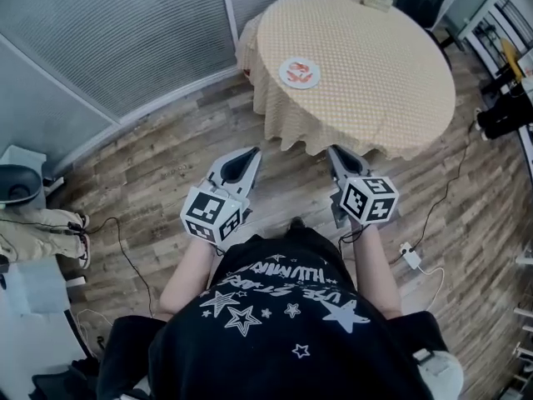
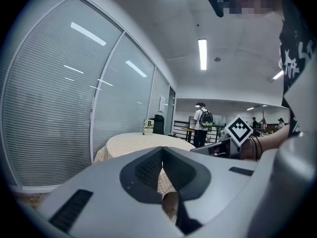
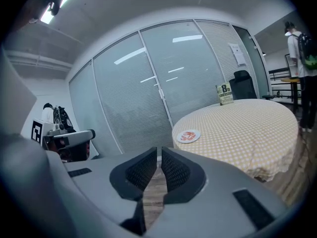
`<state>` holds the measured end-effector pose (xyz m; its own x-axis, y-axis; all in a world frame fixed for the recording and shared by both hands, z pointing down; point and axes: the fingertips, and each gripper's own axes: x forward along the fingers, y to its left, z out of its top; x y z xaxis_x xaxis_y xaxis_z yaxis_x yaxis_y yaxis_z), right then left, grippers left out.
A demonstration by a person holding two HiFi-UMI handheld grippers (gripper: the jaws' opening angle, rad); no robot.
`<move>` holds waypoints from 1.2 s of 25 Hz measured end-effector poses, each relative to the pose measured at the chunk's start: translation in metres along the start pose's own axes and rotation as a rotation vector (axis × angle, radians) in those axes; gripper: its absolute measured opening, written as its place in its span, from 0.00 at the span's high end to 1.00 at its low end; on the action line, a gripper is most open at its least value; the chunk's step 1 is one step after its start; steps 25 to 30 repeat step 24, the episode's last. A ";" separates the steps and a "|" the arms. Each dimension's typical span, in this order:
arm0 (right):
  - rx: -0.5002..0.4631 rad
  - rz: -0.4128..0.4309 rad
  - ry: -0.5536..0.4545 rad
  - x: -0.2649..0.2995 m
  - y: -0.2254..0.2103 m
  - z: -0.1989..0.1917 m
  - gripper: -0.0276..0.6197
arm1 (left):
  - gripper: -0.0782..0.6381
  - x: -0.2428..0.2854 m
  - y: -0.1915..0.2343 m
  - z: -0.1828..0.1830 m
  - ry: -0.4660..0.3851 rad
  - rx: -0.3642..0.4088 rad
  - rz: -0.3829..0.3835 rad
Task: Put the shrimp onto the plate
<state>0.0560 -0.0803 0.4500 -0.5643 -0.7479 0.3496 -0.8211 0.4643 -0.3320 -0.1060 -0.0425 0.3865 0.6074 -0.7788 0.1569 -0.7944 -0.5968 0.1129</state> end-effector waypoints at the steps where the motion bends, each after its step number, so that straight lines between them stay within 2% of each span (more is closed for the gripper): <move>1: -0.001 -0.002 -0.002 -0.002 0.007 -0.003 0.88 | 0.88 -0.009 -0.002 -0.001 -0.004 0.001 -0.002; 5: 0.002 -0.007 -0.003 -0.011 0.037 -0.020 0.89 | 0.88 -0.044 -0.004 -0.007 -0.006 0.010 -0.004; 9: 0.010 -0.017 0.007 -0.026 0.064 -0.042 0.89 | 0.88 -0.080 -0.002 -0.018 0.001 -0.015 0.001; 14: 0.034 -0.056 0.013 -0.054 0.082 -0.065 0.89 | 0.88 -0.111 -0.010 -0.030 0.018 -0.023 -0.016; 19: 0.024 -0.103 -0.001 -0.084 0.090 -0.075 0.89 | 0.88 -0.122 -0.019 -0.028 -0.014 -0.006 -0.046; 24: -0.010 -0.135 -0.063 -0.105 0.096 -0.061 0.89 | 0.88 -0.123 -0.024 -0.014 -0.055 -0.006 -0.069; 30: -0.010 -0.135 -0.063 -0.105 0.096 -0.061 0.89 | 0.88 -0.123 -0.024 -0.014 -0.055 -0.006 -0.069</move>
